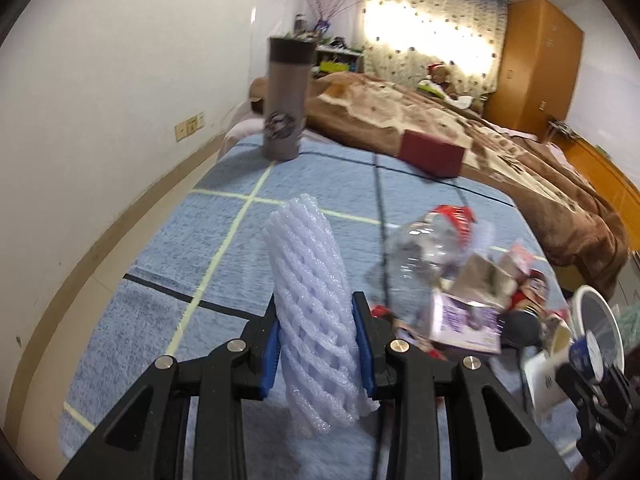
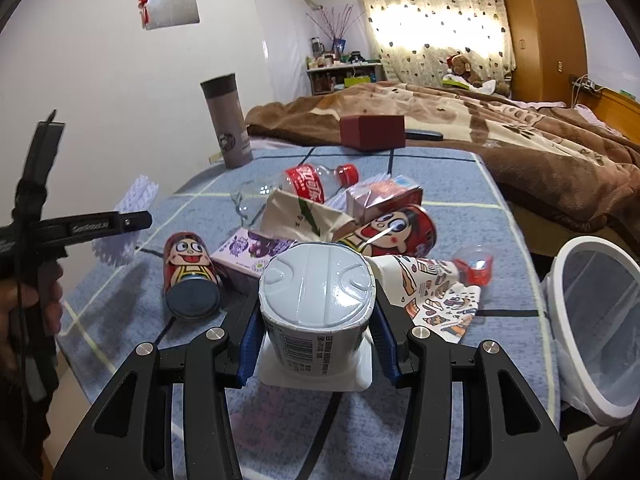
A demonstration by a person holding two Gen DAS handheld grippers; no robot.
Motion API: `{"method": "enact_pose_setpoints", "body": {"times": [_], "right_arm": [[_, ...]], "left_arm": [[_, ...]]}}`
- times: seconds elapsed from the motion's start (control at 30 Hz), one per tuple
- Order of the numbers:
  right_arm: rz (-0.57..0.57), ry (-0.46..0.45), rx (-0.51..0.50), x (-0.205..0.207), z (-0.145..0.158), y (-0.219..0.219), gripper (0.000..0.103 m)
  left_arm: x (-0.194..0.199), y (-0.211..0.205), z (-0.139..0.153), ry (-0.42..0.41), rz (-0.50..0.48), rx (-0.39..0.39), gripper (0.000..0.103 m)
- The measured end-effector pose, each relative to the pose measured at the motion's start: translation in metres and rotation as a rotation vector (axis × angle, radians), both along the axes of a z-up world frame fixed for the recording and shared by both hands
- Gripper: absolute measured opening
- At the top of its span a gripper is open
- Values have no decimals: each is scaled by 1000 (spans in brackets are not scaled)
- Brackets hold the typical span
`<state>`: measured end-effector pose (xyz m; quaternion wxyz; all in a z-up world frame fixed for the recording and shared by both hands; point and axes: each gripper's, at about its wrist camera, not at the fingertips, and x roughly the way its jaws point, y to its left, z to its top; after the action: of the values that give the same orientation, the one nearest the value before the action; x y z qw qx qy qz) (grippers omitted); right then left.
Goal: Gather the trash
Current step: 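Carry both items over the white wastebasket and open both tools to drop them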
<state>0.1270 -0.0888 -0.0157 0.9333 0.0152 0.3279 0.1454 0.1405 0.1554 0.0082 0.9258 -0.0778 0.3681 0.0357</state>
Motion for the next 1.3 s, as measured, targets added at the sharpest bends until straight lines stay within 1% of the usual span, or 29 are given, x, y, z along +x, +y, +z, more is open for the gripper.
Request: {"method": "enact_pose_setpoints", "body": {"times": [0.33,0.53,0.67,0.73,1.0,1.3], "right_arm": [[-51,-49,14,-12,19,-27,49],[-100,-68,31,-14,25,-52,49],[-117,-66,62,-13,28,-68,49],[-132,-74,60,-15,29,-74,49],[-234,-98,32,-14,35,-109,49],[-341,-84,14,-9,31,-155,49]], "left_arm": [[-23,-61,17,-57,-122,-1,34],[-28,-99,25,-86,-193,-1,34],[-27,-121,27,-92,-243,2,34],[-27,-131,28,-97,-265,1,34],[-22,-185,30,-91,-388,-5,34],[-12,-259,24,-51,-537,-18,34]]}}
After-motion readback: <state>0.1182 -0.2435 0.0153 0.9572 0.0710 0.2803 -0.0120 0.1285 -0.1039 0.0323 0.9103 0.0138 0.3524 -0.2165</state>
